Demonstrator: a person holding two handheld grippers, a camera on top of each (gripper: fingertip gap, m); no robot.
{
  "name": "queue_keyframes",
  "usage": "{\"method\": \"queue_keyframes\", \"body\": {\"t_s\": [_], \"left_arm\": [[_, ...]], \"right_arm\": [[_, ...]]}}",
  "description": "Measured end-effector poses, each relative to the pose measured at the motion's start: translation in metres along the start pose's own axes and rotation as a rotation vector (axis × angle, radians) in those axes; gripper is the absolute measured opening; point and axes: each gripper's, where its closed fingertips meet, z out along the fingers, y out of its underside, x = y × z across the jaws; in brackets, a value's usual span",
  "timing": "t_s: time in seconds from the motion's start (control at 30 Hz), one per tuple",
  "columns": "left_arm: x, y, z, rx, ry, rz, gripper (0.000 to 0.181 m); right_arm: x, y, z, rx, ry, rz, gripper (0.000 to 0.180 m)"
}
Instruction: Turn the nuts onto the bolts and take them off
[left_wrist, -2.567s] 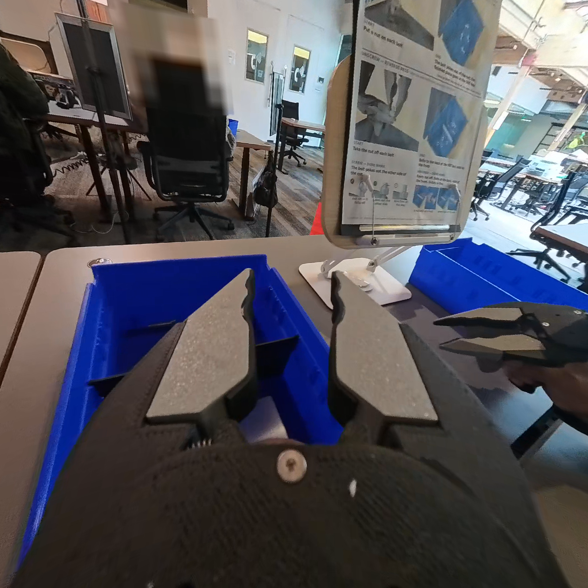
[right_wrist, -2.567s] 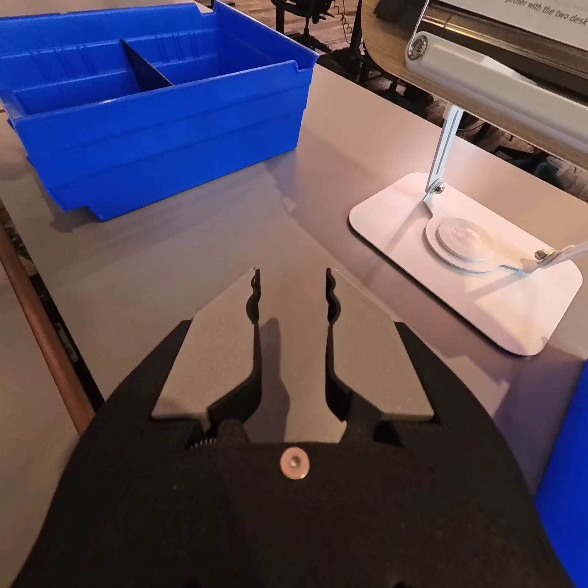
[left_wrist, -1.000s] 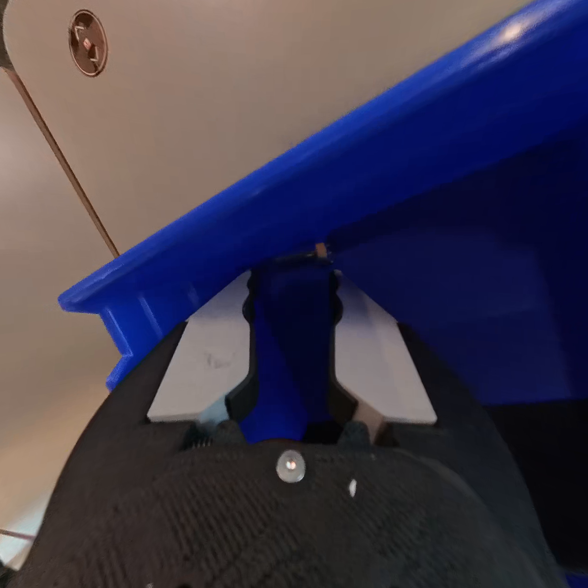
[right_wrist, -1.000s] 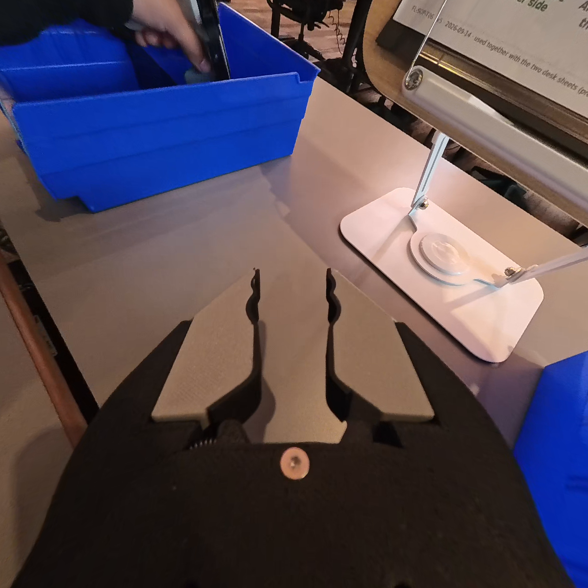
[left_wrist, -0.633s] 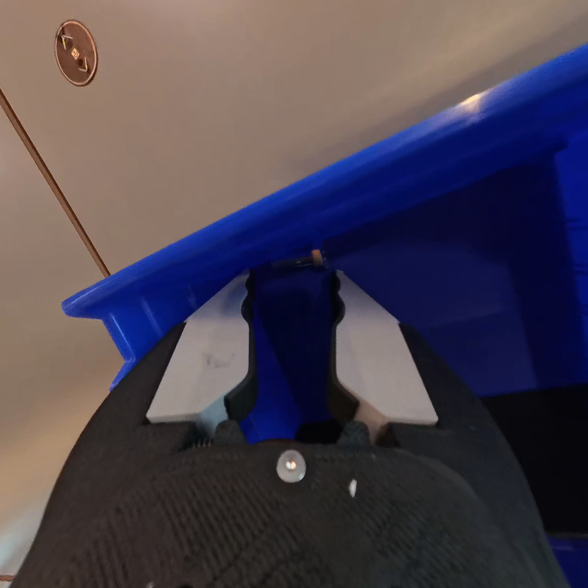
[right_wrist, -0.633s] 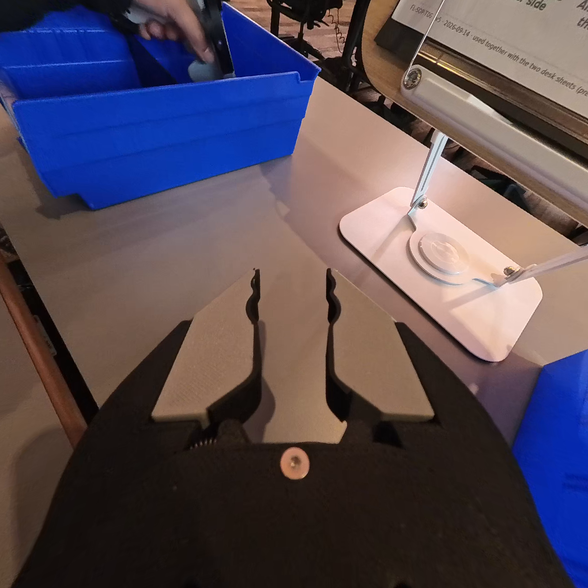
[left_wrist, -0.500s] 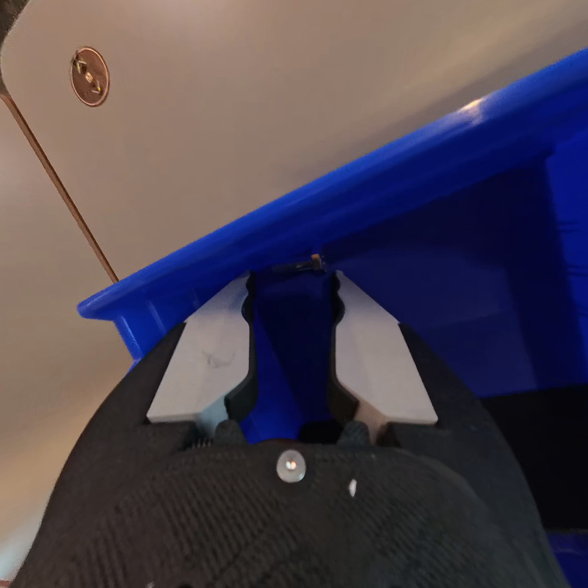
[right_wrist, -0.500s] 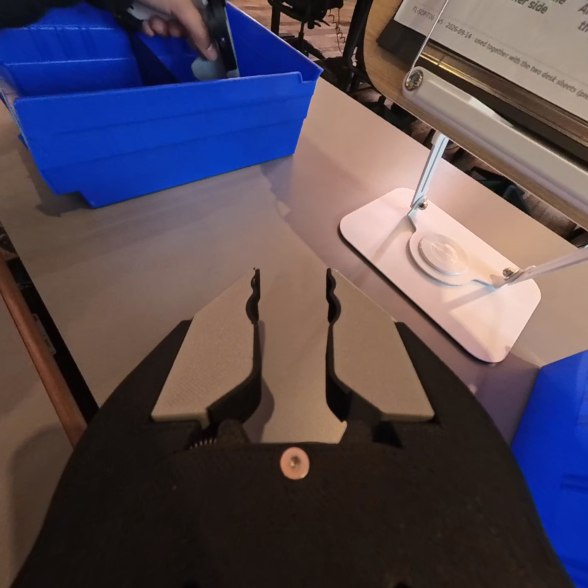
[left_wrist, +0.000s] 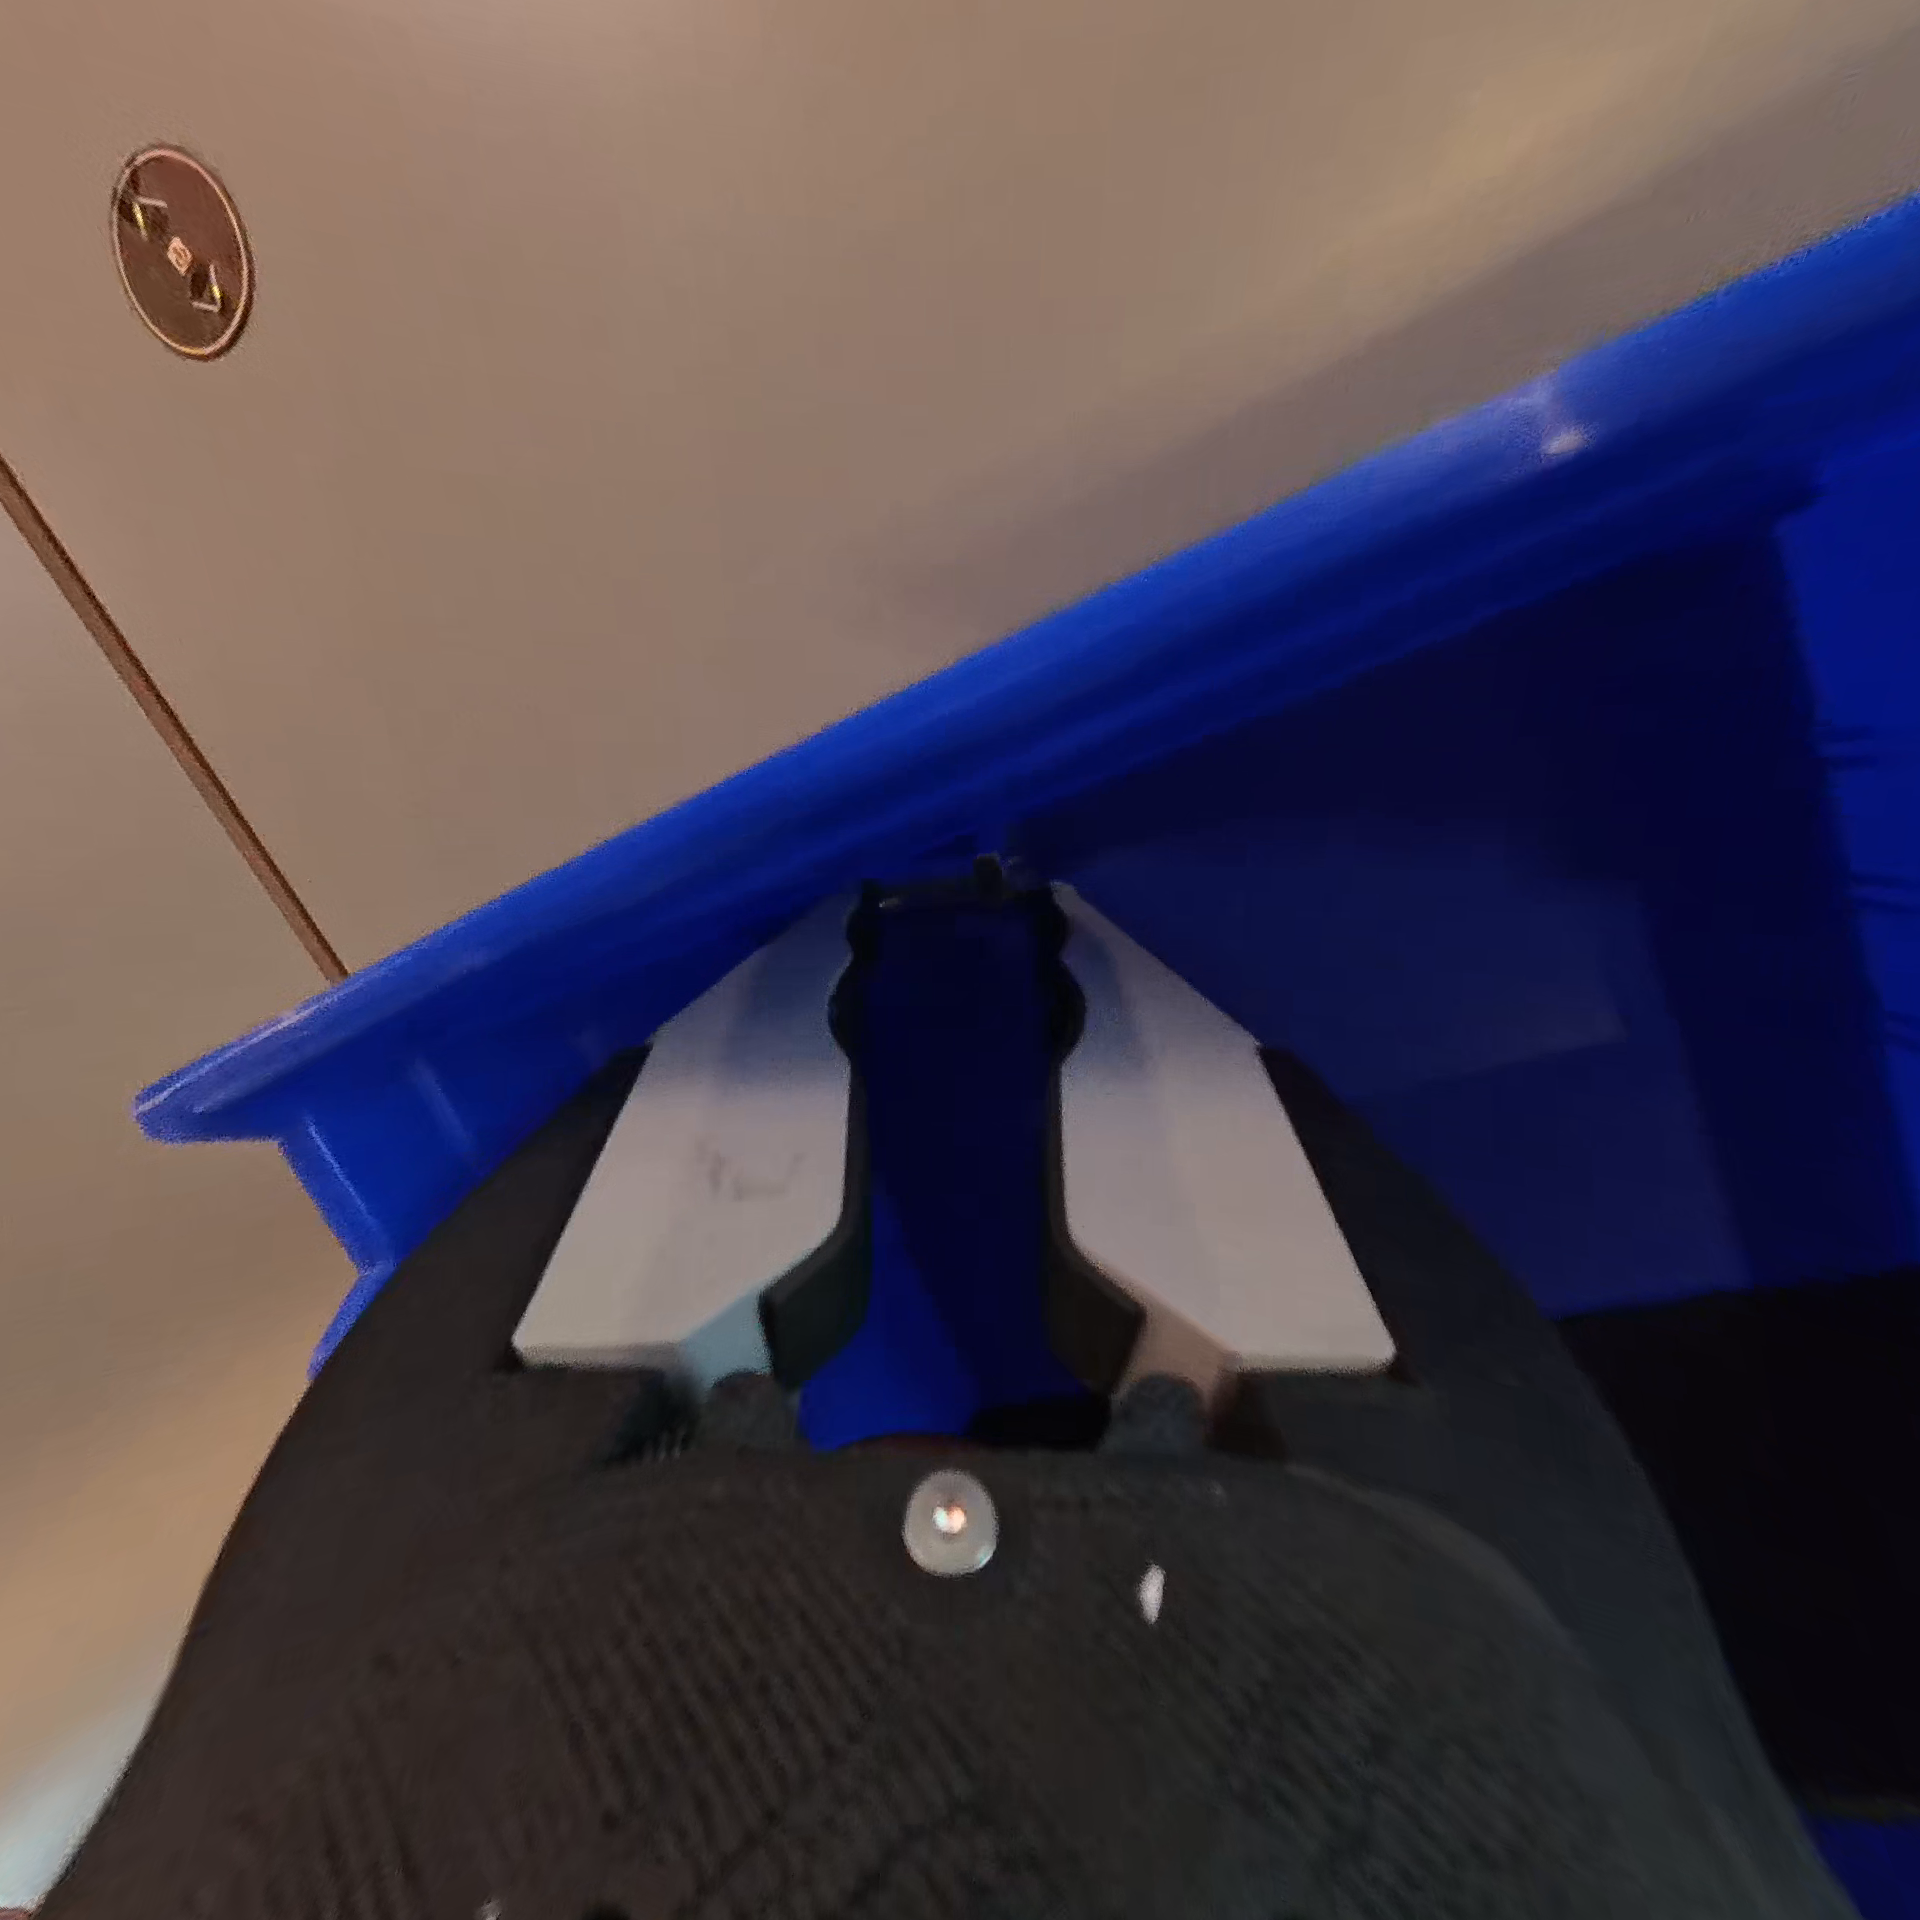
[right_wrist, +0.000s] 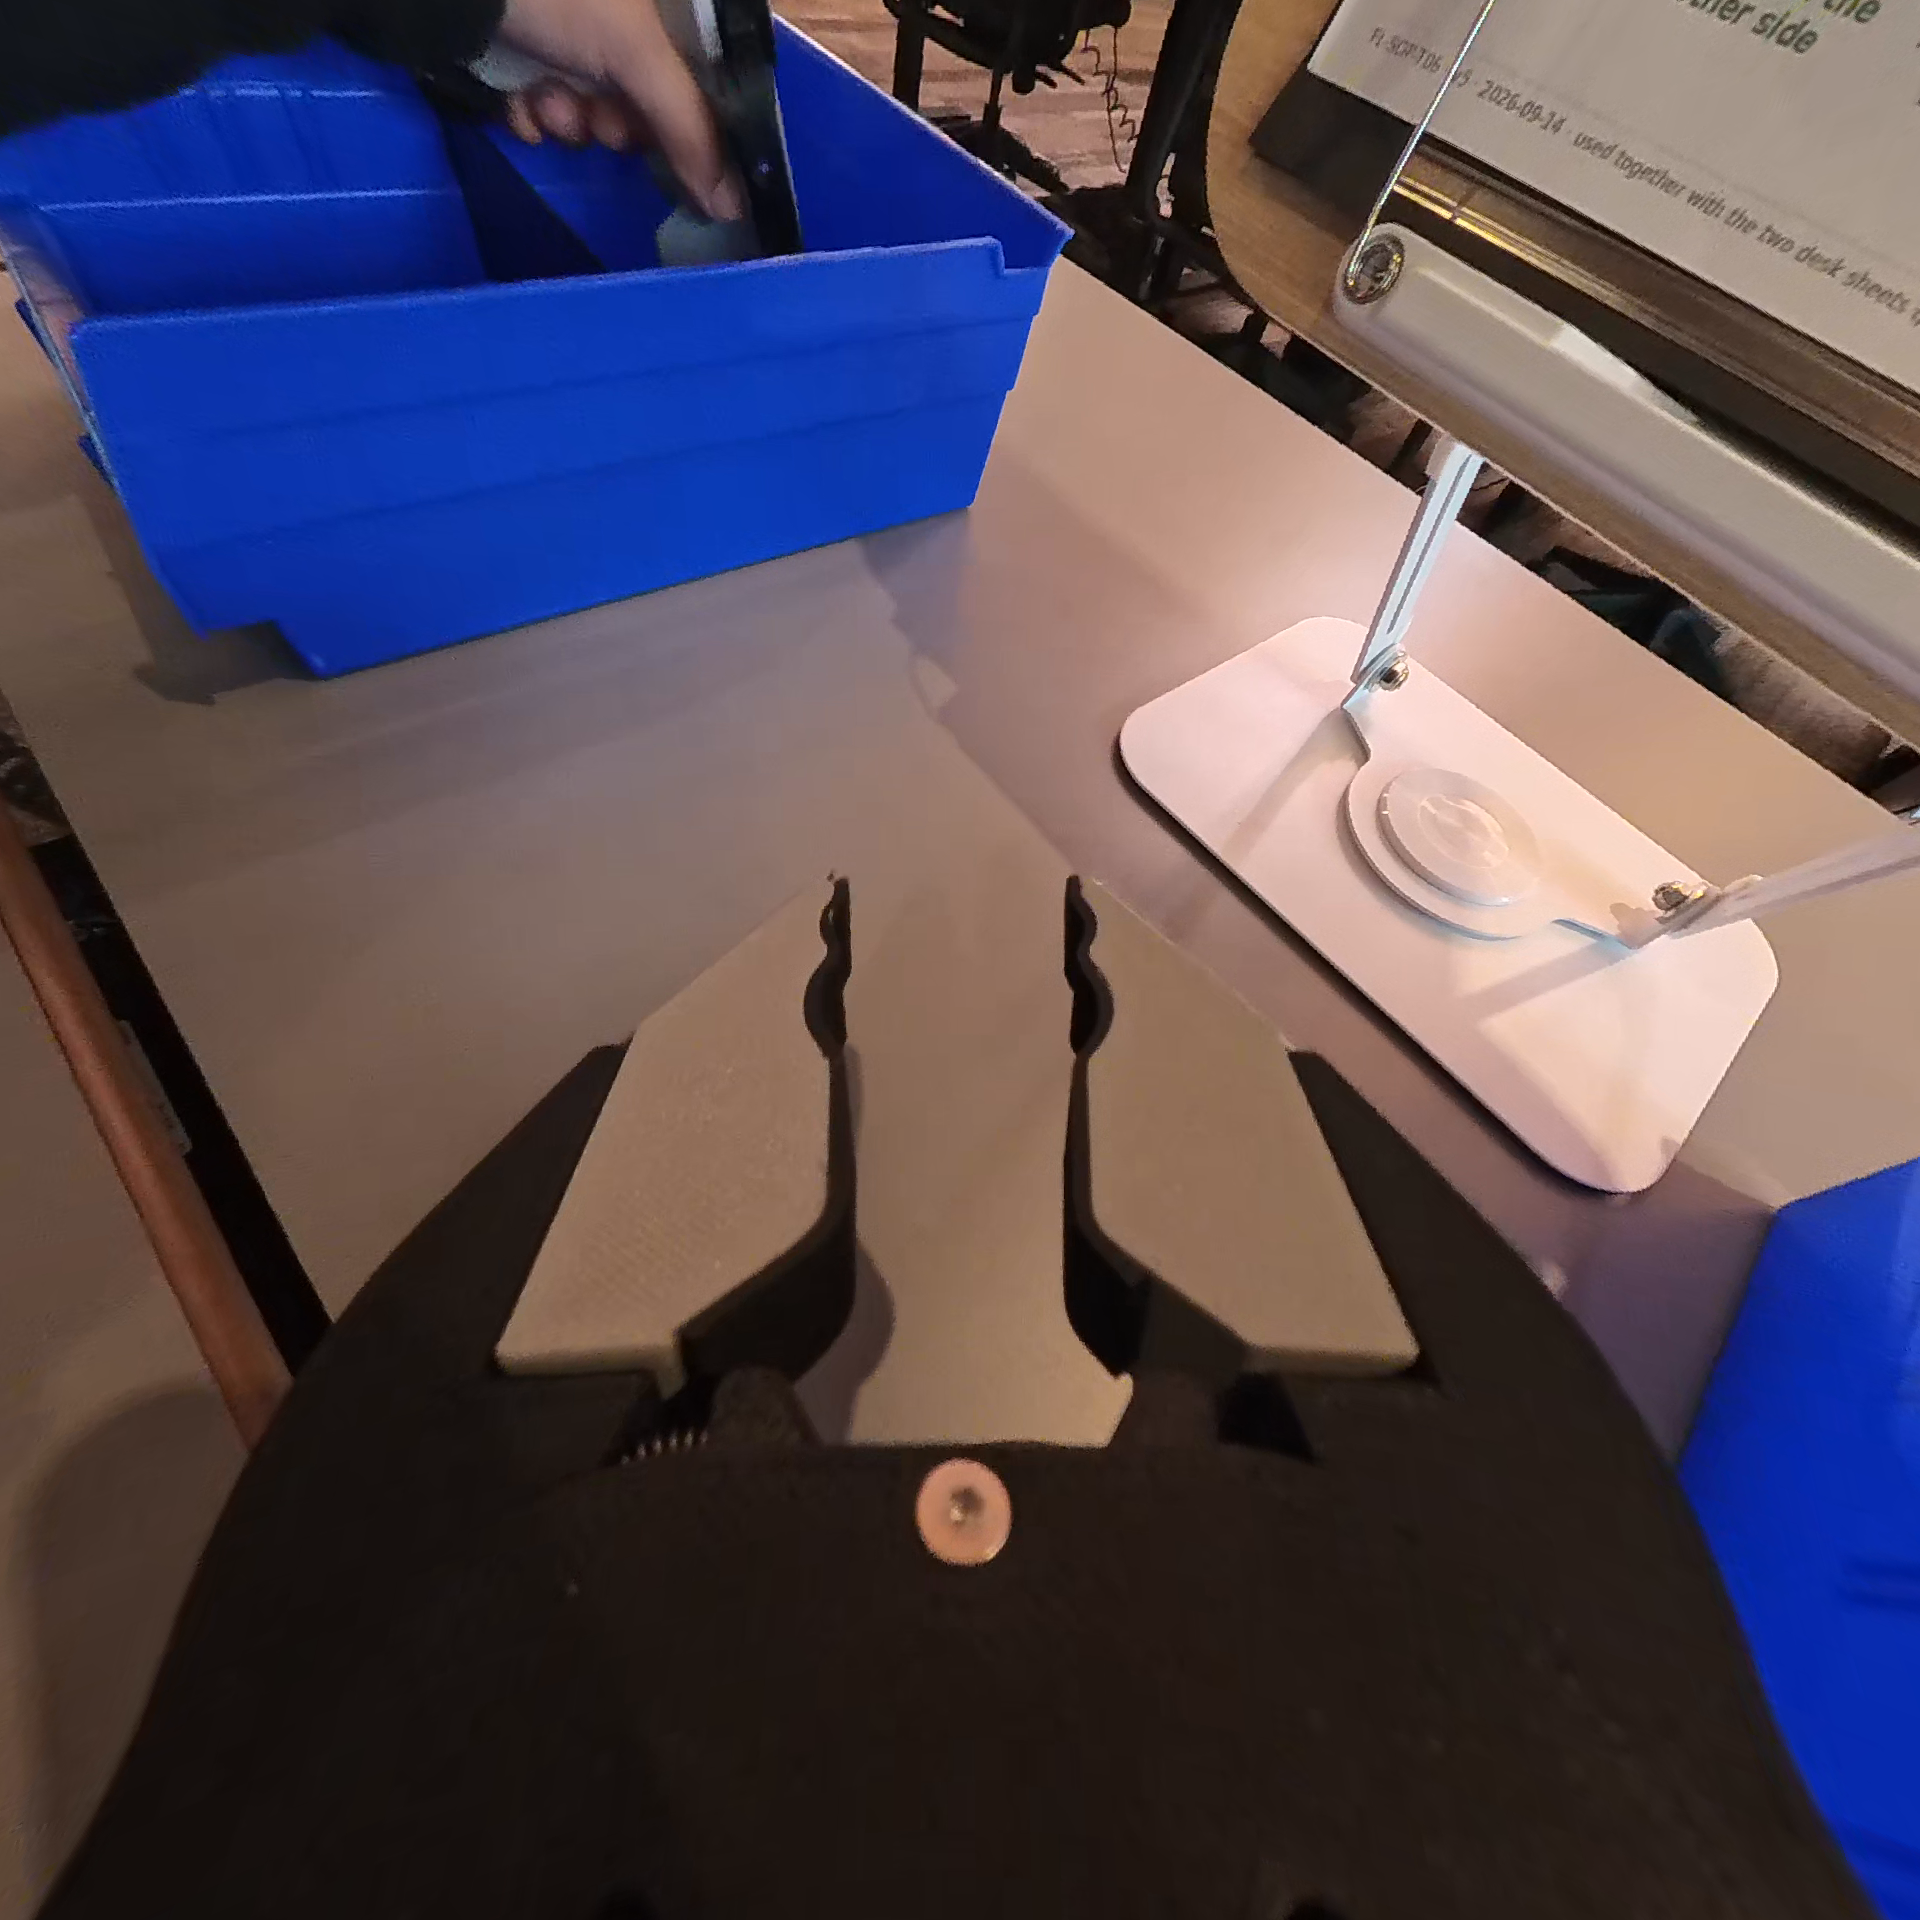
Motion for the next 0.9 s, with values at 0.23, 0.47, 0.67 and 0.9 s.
{"method": "queue_keyframes", "body": {"t_s": [0.23, 0.47, 0.67, 0.9], "left_arm": [[0.004, -0.008, -0.008, 0.063, 0.025, -0.003, 0.005], [-0.004, -0.003, -0.02, 0.095, -0.014, -0.024, 0.005], [0.007, 0.007, -0.024, 0.083, 0.015, 0.002, 0.005], [0.014, 0.007, -0.056, 0.139, 0.018, 0.037, 0.004]], "right_arm": [[0.002, -0.005, -0.004, 0.018, 0.008, -0.001, 0.038], [0.001, -0.008, -0.007, 0.029, 0.007, -0.003, 0.038], [0.0, -0.008, -0.007, 0.03, 0.005, -0.006, 0.038], [0.002, -0.006, -0.006, 0.024, 0.003, 0.003, 0.038]]}}
